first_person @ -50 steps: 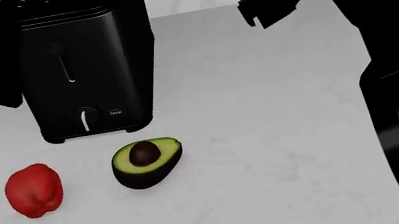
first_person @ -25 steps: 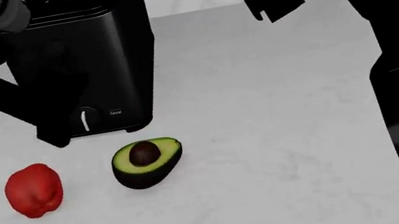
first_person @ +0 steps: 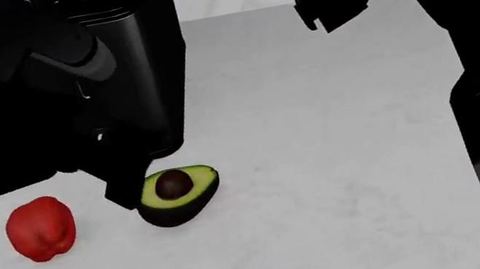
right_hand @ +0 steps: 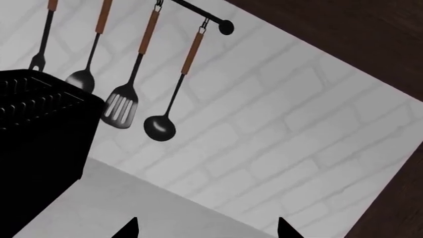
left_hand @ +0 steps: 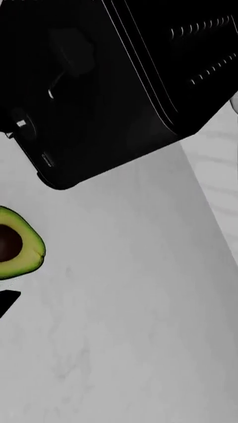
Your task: Place the avocado, onion, tomato and bell pepper on the cutting board.
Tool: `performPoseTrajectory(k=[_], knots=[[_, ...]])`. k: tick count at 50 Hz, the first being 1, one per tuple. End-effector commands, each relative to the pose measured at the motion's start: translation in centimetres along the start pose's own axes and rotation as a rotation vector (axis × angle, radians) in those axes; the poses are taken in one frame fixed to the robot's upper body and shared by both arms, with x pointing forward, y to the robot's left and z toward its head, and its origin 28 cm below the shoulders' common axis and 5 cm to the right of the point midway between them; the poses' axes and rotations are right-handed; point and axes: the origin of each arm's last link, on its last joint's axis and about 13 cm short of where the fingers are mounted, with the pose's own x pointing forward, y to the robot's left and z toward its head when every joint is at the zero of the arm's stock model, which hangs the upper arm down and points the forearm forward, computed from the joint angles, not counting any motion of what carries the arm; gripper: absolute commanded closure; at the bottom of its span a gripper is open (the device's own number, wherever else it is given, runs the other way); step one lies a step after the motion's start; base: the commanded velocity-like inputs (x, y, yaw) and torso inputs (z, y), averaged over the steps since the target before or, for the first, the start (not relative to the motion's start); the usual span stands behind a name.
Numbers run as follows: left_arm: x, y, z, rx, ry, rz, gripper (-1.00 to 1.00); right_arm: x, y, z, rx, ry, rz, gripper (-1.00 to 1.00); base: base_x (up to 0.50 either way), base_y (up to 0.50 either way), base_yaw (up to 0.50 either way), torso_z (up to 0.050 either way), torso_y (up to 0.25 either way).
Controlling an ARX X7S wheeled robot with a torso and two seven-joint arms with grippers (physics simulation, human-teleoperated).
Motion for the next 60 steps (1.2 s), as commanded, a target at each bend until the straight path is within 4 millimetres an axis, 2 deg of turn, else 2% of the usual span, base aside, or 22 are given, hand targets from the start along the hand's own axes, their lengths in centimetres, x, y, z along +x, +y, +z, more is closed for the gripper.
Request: performPoseTrajectory(k=[1,15,22,36,44,58,59,60], knots=[[2.1,-0.5,-1.0,-0.027,0.025,-0.061,-1.0,-0.1,-0.1,0.5,0.013,-0.021,0.015,-1.0,0.0,0.0,0.0,0.0,0.0],[4.3,-0.6,-2.7,-0.08,0.062,-0.088,-1.0,-0.2,0.5,0.2,0.017,-0.026,0.037,-1.0,0.0,0.0,0.0,0.0,0.0],[5.0,-0.7,-3.0,-0.102,0.072,-0.106,-1.0,-0.4,0.5,0.1,0.013,-0.025,0.044,-1.0,0.0,0.0,0.0,0.0,0.0],[7.2,-0.3,-4.8,-0.111,0.104,-0.116,-1.0,0.7,1.3,-1.3,0.007,-0.002,0.074,-1.0,0.0,0.0,0.0,0.0,0.0],[7.6,-0.5,-4.9,-0.122,0.12,-0.147,-1.0,0.4,1.4,-1.2,0.003,-0.002,0.075,-1.0,0.0,0.0,0.0,0.0,0.0],[8.3,-1.3,-6.1,-0.132,0.149,-0.167,-1.0,-0.1,1.3,-0.9,0.015,-0.018,0.082,-1.0,0.0,0.0,0.0,0.0,0.0],[8.3,-1.4,-6.2,-0.136,0.147,-0.169,1.0,-0.2,1.3,-1.0,0.016,-0.017,0.083,-1.0,0.0,0.0,0.0,0.0,0.0],[8.4,-1.4,-6.3,-0.147,0.152,-0.164,1.0,-0.2,1.3,-1.0,0.016,-0.018,0.082,-1.0,0.0,0.0,0.0,0.0,0.0]])
